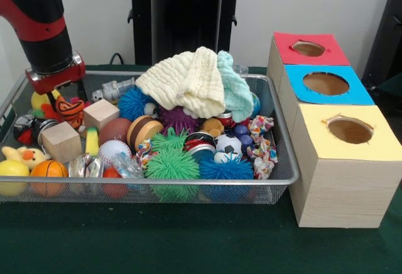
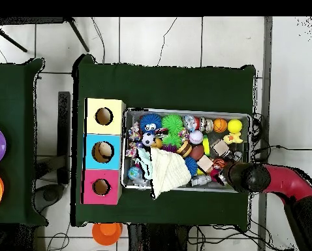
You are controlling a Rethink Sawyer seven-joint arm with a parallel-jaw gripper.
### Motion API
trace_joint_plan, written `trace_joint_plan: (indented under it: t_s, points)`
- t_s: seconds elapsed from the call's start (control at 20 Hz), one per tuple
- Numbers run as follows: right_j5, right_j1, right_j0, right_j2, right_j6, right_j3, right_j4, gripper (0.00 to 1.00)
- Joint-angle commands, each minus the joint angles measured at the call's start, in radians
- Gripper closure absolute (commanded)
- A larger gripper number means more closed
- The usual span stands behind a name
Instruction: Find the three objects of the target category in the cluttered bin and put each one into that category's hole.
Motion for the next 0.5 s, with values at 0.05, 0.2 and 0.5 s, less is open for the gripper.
trace_joint_plan:
  t_s: [0.05,0.2,0.5]
  points:
    - [-0.082,0.039,0.007,-0.002,-0.128,-0.062,-0.089,0.00]
    - [-0.111,0.018,0.004,0.010,-0.118,-0.047,-0.091,0.00]
    - [-0.172,-0.035,0.017,0.009,-0.070,0.001,-0.089,0.00]
